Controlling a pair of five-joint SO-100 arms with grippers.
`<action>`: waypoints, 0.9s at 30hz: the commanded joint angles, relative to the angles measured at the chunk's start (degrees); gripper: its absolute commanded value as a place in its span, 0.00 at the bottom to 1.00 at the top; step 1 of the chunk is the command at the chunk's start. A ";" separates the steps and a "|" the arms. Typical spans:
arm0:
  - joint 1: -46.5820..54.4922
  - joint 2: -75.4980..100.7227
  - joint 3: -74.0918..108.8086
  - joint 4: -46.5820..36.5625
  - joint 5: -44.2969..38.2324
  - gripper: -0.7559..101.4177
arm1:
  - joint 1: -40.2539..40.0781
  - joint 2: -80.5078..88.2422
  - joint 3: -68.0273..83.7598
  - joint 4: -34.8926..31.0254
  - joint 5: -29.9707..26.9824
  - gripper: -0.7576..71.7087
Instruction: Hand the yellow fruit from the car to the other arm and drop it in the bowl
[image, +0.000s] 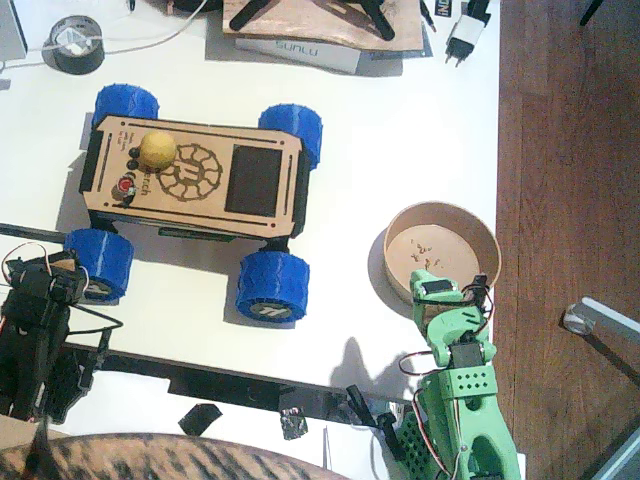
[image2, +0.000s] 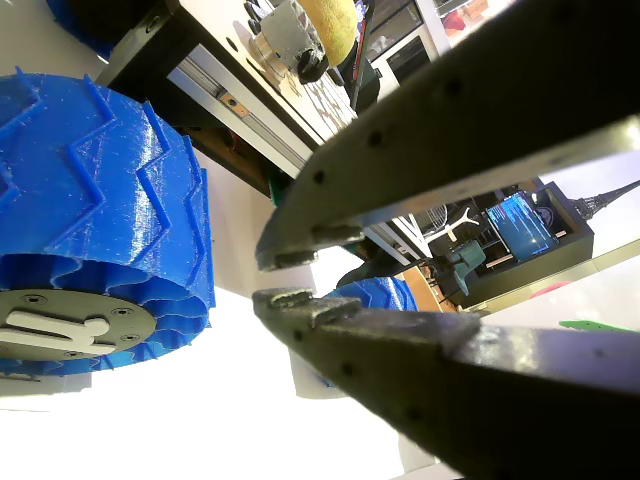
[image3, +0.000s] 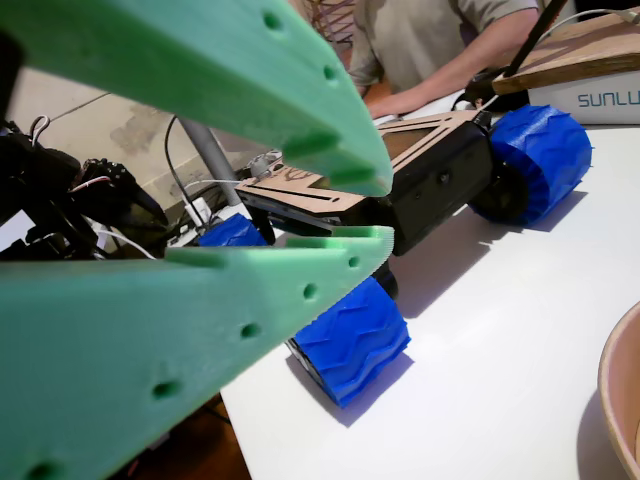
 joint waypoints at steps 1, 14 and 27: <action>0.26 -51.86 -38.58 -13.10 0.62 0.02 | -2.90 0.44 -0.18 1.76 -1.05 0.01; 0.26 -63.28 -38.58 -17.84 0.62 0.02 | -2.99 0.44 -0.18 1.85 -1.14 0.01; 0.26 -59.85 -38.58 -16.00 0.62 0.02 | -3.08 0.44 -0.18 1.85 -1.14 0.01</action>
